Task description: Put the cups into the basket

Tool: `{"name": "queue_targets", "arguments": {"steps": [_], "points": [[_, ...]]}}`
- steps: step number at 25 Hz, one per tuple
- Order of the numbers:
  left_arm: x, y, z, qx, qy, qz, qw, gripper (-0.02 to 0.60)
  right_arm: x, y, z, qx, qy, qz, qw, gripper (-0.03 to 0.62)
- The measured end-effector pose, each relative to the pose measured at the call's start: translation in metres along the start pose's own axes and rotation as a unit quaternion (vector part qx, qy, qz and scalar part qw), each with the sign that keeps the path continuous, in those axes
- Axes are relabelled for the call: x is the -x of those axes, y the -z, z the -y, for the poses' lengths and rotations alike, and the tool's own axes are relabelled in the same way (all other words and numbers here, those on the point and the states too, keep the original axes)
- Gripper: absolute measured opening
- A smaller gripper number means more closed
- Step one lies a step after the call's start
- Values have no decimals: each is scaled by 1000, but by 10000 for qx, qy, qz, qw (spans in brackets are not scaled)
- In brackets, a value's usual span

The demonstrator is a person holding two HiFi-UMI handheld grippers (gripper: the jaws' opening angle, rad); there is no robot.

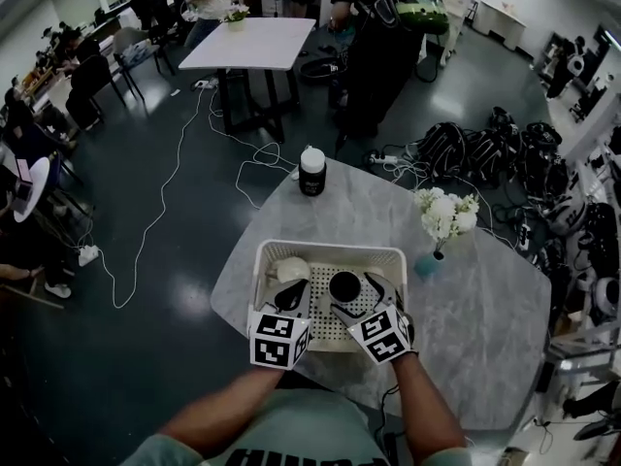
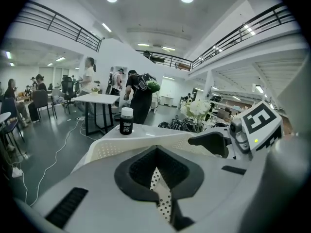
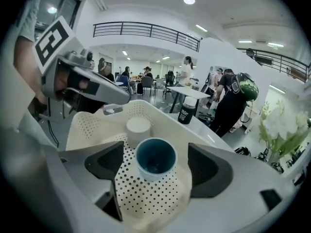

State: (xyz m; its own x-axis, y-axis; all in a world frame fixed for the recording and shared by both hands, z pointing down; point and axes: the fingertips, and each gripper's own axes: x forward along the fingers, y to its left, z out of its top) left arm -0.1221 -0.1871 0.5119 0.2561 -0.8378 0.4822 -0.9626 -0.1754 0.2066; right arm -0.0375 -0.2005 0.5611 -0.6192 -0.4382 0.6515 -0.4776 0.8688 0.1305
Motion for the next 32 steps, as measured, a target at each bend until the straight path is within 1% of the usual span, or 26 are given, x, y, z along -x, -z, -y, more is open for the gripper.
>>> {"name": "queue_targets", "arguments": {"steps": [4, 8, 9, 10, 11, 12, 14, 15, 16, 20, 26, 32], "points": [[11, 0, 5, -7, -20, 112, 9999, 6, 26, -10, -6, -325, 205, 287, 9989, 396], [23, 3, 20, -36, 6, 218, 9998, 6, 53, -8, -19, -714, 278, 469, 9960, 393], [26, 5, 25, -47, 16, 243, 9997, 6, 59, -6, -22, -789, 315, 506, 9951, 372], [29, 6, 29, -59, 26, 267, 9996, 6, 66, -4, -25, -851, 369, 537, 9942, 307], [32, 8, 34, -70, 37, 289, 9996, 6, 72, -1, -28, -905, 426, 561, 9934, 226], [35, 9, 38, -78, 47, 309, 9995, 6, 78, 2, -31, -951, 475, 581, 9926, 174], [42, 12, 47, -95, 68, 351, 9993, 6, 88, 8, -36, -996, 564, 613, 9915, 97], [46, 14, 52, -105, 79, 371, 9992, 6, 93, 12, -39, -1007, 592, 620, 9912, 66], [49, 16, 57, -116, 90, 391, 9991, 6, 97, 16, -42, -1032, 592, 617, 9910, 48], [62, 27, 79, -135, 133, 471, 9987, 6, 115, 31, -53, -1091, 633, 555, 9905, 19], [82, 48, 104, -57, 83, 561, 9984, 6, 139, 53, -63, -1123, 692, 519, 9899, 17], [104, 66, 115, -76, -53, 581, 9983, 6, 157, 58, -73, -1271, 727, 742, 9864, 17]]}}
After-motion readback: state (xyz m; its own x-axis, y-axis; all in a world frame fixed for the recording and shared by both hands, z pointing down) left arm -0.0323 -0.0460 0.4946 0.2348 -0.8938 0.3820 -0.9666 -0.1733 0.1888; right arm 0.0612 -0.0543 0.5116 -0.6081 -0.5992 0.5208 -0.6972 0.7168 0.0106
